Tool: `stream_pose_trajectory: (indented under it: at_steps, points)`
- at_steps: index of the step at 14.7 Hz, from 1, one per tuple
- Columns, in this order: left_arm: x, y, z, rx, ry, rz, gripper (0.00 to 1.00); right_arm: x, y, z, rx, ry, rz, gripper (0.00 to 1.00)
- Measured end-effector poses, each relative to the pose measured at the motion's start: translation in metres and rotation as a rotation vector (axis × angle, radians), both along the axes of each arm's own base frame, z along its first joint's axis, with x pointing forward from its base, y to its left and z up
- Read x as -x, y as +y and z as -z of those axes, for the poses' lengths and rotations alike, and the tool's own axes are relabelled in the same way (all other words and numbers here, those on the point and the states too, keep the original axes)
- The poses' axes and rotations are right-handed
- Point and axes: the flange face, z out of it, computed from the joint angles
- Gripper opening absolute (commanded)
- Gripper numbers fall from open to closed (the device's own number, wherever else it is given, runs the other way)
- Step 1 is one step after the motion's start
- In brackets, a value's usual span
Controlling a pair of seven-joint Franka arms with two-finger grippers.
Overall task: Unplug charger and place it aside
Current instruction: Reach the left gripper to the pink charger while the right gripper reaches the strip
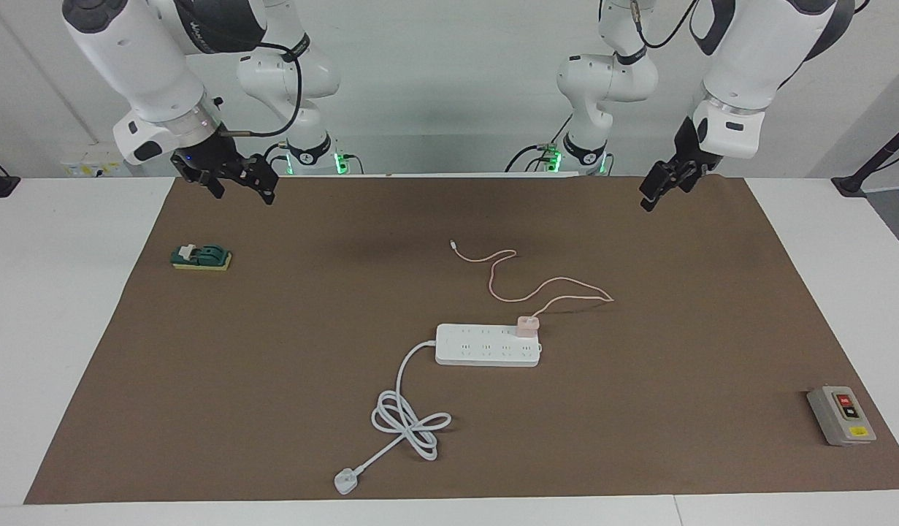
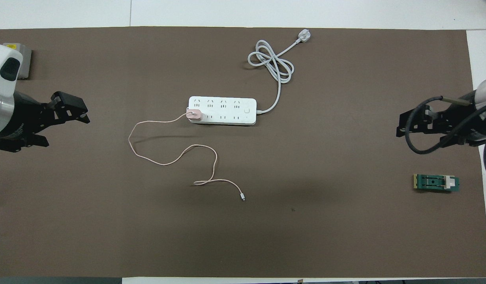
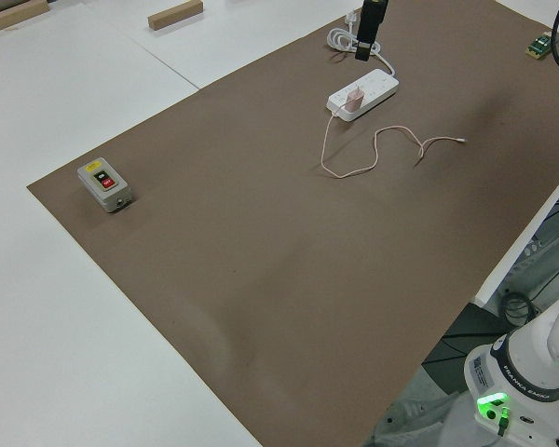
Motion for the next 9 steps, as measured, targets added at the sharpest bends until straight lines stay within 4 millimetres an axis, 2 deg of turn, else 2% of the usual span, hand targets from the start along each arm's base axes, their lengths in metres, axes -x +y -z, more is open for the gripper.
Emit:
stream_pose_trajectory:
  at_steps: [5, 7, 9]
  points:
    - [-0.006, -0.051, 0.012, 0.037, -0.037, -0.469, 1.0, -0.015, 0.057, 0.05, -0.082, 0.095, 0.369, 1.0]
    - [-0.011, -0.066, 0.029, 0.034, -0.013, -0.64, 1.0, -0.026, 0.085, 0.073, -0.109, 0.14, 0.52, 1.0]
    - [-0.02, -0.084, 0.054, 0.025, 0.008, -0.794, 1.0, -0.036, 0.113, 0.097, -0.127, 0.181, 0.651, 1.0]
